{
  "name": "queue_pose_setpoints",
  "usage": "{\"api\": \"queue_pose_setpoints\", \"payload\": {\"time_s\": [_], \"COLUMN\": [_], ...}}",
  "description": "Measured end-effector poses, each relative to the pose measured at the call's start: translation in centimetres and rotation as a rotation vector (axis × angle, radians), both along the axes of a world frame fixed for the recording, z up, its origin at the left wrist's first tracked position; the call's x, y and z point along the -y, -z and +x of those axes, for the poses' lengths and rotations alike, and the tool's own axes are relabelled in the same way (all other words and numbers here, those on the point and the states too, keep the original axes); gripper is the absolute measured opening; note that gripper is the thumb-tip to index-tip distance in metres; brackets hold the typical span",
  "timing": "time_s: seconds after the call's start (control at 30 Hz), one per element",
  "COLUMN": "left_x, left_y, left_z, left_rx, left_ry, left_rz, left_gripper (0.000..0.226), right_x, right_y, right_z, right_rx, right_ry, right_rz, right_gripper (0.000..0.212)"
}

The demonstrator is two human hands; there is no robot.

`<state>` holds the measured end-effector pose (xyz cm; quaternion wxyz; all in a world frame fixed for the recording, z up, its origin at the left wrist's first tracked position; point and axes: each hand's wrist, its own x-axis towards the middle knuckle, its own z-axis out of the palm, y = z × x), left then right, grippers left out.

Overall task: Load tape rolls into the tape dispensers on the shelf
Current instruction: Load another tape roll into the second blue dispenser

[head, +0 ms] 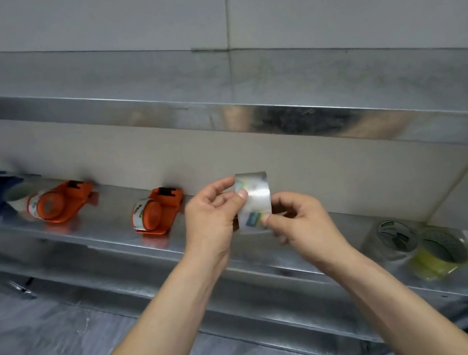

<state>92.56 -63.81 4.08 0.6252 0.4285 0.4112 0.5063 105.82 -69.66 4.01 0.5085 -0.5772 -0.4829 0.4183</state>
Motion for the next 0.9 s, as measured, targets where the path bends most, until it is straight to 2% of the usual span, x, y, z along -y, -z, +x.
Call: {"api": "queue_pose_setpoints", "payload": {"time_s": [0.17, 0.33, 0.4, 0.63, 0.8, 0.9], "left_x": [0.5, 1.2, 1.4, 1.8, 1.6, 0.9], "left_y": [-1.0, -2.6, -3.2, -4.5, -5.0, -5.1], "left_z": [-5.1, -11.9, -15.3, -27.2, -34.4, -37.7], "left_rx": [0.117, 0.177, 0.215, 0.267, 0.269, 0.294], "left_ry": [-0.016, -0.053, -0.066, -0.101, -0.194, -0.275], "left_rz": [-0.060, -0.067, -0.066, 0.041, 0.096, 0.093], "left_gripper": [0.013, 0.008, 0.007, 0.038, 0.035, 0.026], "right_x": [-0.2, -0.5, -0.7, -2.4, -4.9, -6.5], "right_y": [-1.7, -3.1, -3.5, -4.6, -4.3, -4.5], "right_z": [-4.6, -10.9, -14.1, -26.4, -33.9, -37.8], "right_rx": [-0.037, -0.030, -0.043, -0.028, -0.031, -0.162], "right_ry": [-0.102, -0.206, -0.236, -0.310, -0.274, -0.311], "right_rz": [0.119, 0.140, 0.154, 0.269, 0.268, 0.243], "right_gripper": [0.020, 0.031, 0.029, 0.011, 0.049, 0.066]}}
